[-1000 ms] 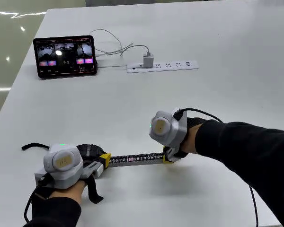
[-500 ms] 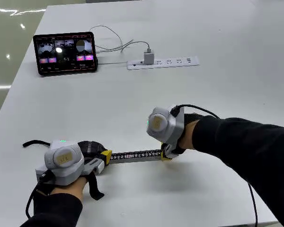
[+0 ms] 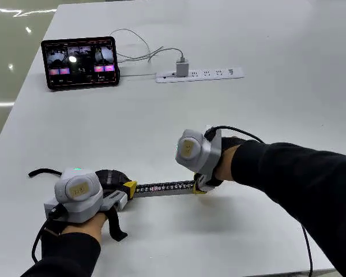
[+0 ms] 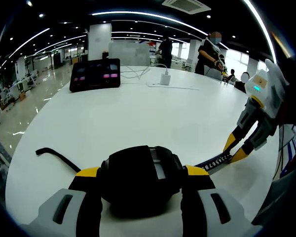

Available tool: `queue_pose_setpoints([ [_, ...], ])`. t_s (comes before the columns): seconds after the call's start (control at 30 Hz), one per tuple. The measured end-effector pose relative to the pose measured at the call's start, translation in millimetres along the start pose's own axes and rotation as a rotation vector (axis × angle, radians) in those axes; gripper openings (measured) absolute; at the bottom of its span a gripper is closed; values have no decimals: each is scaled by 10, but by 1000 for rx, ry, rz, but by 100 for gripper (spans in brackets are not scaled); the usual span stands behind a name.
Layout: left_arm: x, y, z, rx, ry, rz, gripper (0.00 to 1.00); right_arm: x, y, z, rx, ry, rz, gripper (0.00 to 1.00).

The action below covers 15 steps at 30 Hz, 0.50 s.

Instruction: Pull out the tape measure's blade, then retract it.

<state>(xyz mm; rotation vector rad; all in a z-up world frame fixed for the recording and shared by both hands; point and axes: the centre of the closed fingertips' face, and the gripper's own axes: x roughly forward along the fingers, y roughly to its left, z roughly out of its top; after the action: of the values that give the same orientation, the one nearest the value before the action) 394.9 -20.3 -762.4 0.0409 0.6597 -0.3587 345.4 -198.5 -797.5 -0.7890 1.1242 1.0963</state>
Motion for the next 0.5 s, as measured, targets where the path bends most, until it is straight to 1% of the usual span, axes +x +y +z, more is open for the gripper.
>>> queue_pose_setpoints([
  [0.5, -2, -3, 5, 1, -2, -1, 60, 20, 4, 69, -5, -5, -1, 9],
])
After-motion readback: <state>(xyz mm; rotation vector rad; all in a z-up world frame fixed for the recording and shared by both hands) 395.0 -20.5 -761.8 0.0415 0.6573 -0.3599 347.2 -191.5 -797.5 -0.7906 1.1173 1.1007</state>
